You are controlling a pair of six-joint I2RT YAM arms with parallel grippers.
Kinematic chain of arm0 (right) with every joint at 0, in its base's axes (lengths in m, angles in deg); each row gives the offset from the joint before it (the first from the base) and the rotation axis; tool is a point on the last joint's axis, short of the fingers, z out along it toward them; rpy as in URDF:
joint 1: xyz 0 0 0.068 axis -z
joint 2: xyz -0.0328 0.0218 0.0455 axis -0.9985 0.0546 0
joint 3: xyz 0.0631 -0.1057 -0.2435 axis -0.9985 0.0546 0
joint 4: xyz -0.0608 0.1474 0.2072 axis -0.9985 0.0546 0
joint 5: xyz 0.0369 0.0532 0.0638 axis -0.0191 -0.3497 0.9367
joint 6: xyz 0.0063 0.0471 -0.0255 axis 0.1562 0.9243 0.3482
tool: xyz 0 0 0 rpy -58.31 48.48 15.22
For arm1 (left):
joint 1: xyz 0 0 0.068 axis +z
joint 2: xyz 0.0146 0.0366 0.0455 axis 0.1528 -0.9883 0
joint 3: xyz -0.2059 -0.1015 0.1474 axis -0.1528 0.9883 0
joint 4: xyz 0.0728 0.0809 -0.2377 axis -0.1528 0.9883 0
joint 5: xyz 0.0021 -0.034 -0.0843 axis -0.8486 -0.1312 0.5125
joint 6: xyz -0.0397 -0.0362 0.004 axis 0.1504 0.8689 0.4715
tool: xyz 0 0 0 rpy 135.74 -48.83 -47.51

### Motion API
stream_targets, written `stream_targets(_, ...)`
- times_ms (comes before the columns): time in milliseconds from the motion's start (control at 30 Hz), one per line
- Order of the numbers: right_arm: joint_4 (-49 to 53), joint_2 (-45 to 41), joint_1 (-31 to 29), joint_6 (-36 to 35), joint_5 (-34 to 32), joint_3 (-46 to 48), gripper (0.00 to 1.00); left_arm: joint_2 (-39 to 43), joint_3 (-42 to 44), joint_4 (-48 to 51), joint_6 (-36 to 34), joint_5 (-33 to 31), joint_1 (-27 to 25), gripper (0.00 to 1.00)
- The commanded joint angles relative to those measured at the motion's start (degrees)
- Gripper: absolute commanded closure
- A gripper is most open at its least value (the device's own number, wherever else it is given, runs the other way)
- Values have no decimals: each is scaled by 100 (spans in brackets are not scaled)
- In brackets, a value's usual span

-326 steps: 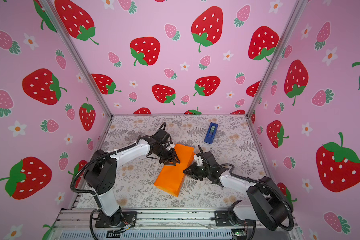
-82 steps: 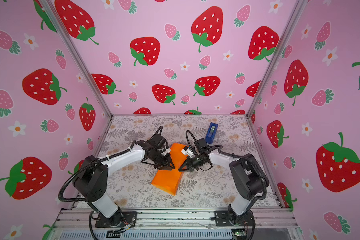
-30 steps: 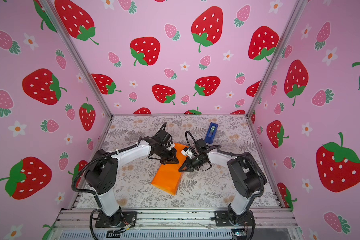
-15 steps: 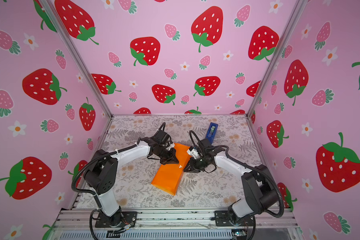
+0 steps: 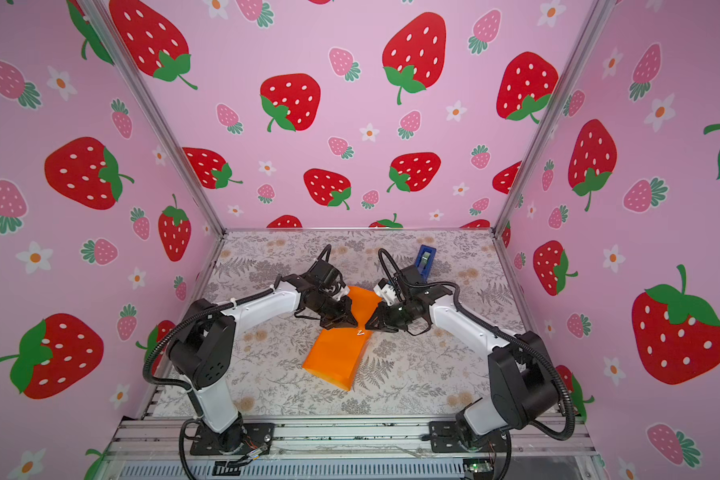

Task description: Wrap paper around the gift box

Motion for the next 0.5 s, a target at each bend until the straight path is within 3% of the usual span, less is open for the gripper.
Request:
stream_targets(0, -315, 325, -96, 131, 176, -276, 92, -151, 160, 440, -33, -366, 3, 93)
stream_targets(267, -673, 1000, -287, 175, 280, -456, 98, -134, 160, 462, -23, -361, 6, 93)
stream_targets(467, -809, 1285, -321, 131, 71, -321, 96, -116, 141, 473, -23, -370, 2, 93)
